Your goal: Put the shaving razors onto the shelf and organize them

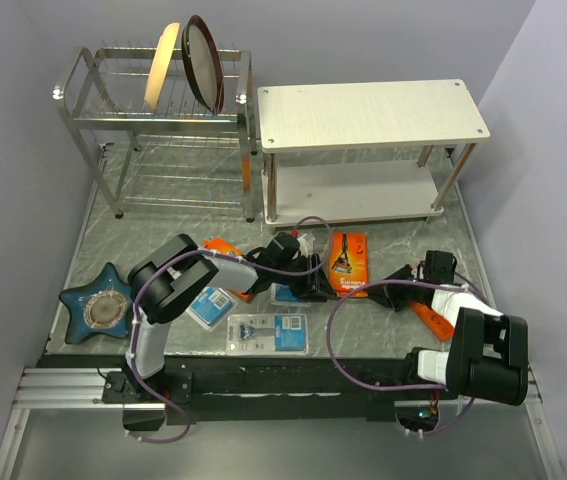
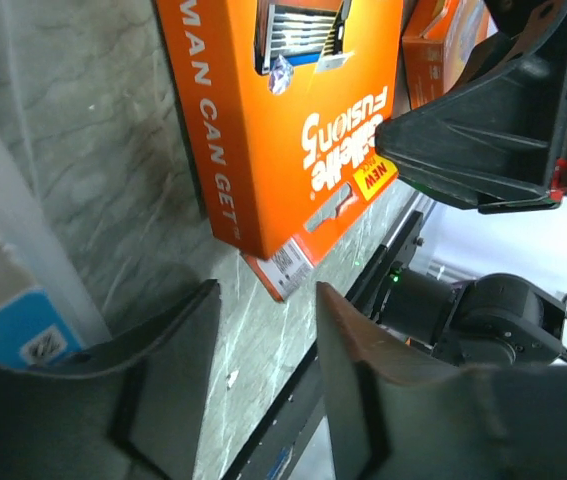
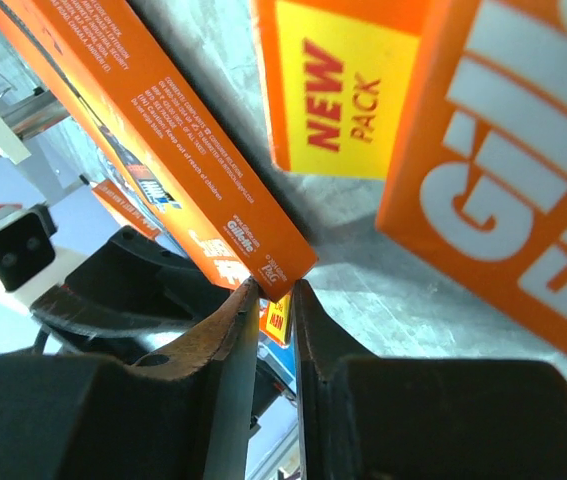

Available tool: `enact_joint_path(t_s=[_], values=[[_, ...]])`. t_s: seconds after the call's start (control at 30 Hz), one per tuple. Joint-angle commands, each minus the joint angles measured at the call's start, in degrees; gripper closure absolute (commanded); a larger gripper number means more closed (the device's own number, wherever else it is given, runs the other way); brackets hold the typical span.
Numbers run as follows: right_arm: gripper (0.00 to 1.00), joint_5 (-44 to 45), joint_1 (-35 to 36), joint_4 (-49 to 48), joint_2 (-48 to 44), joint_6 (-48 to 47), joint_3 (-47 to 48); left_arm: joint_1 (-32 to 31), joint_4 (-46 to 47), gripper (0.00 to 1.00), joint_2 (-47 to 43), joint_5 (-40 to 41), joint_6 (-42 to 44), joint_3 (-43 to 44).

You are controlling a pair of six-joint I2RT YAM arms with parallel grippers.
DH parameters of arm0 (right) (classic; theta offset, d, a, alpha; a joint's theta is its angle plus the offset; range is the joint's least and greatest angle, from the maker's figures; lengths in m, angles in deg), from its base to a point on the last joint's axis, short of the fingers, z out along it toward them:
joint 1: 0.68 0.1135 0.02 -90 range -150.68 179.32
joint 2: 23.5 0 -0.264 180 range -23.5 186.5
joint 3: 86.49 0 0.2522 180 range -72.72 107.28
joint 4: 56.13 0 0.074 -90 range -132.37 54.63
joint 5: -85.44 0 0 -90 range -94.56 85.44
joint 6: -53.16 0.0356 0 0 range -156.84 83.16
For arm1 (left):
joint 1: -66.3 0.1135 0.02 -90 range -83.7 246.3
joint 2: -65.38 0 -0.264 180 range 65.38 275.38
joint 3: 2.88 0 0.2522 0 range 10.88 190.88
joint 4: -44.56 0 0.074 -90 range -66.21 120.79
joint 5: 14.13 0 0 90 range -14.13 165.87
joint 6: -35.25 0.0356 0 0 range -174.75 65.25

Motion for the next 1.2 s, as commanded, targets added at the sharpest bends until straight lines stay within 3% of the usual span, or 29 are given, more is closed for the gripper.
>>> enact_joint_path(t_s=[0.0, 0.1, 0.33, 0.43, 0.47, 0.53, 0.57, 0.6, 0.67, 0.77, 0.93, 1.17], values=[[1.00, 1.4, 0.3, 2.9, -2.2, -0.1, -0.2, -0.1, 2.2, 0.56, 3.6, -2.3, 1.9, 1.6], [1.00, 1.6, 0.3, 2.9, -2.2, -0.1, -0.3, -0.1, 3.5, 0.64, 5.4, -4.5, 1.7, 2.8], [1.00, 1.5, 0.2, 2.7, -0.4, -1.2, -0.2, 0.0, 8.4, 0.67, 6.3, -4.9, 0.1, 3.3], [1.00, 1.8, 0.3, 2.5, -0.3, -2.0, -0.8, 0.0, 9.9, 0.75, 7.0, -5.9, -0.5, 3.8], [0.95, 2.2, 0.3, 2.4, -0.3, -2.3, -0.8, 0.1, 12.0, 0.83, 7.1, -6.8, -1.1, 3.4], [0.76, 2.8, 0.2, 2.9, -0.4, -2.9, -0.8, 0.4, 15.4, 0.91, 7.2, -7.8, -2.1, 2.6], [0.51, 2.9, 0.3, 2.9, -0.5, -3.0, -0.9, 0.5, 18.1, 0.96, 7.1, -8.2, -2.9, 1.5], [0.41, 3.0, 0.3, 2.9, -0.7, -3.1, -0.8, 0.6, 19.2, 0.98, 6.7, -8.8, -3.2, 1.1], [0.30, 3.4, 0.2, 3.0, -0.8, -3.4, -0.8, 1.1, 23.3, 0.99, 6.4, -9.6, -4.5, 0.0], [0.23, 4.0, 0.3, 3.0, -0.8, -3.9, -0.8, 1.3, 26.4, 0.99, 5.4, -11.1, -5.3, -1.0], [0.21, 1.3, 0.4, -1.5, 0.2, -1.6, -1.0, 1.2, 28.9, 0.99, 3.1, -12.4, -4.9, -2.4], [0.28, -4.6, 1.1, -12.9, 5.6, 3.4, -1.1, 0.7, 30.8, 0.99, 3.1, -14.3, -5.5, -3.5]])
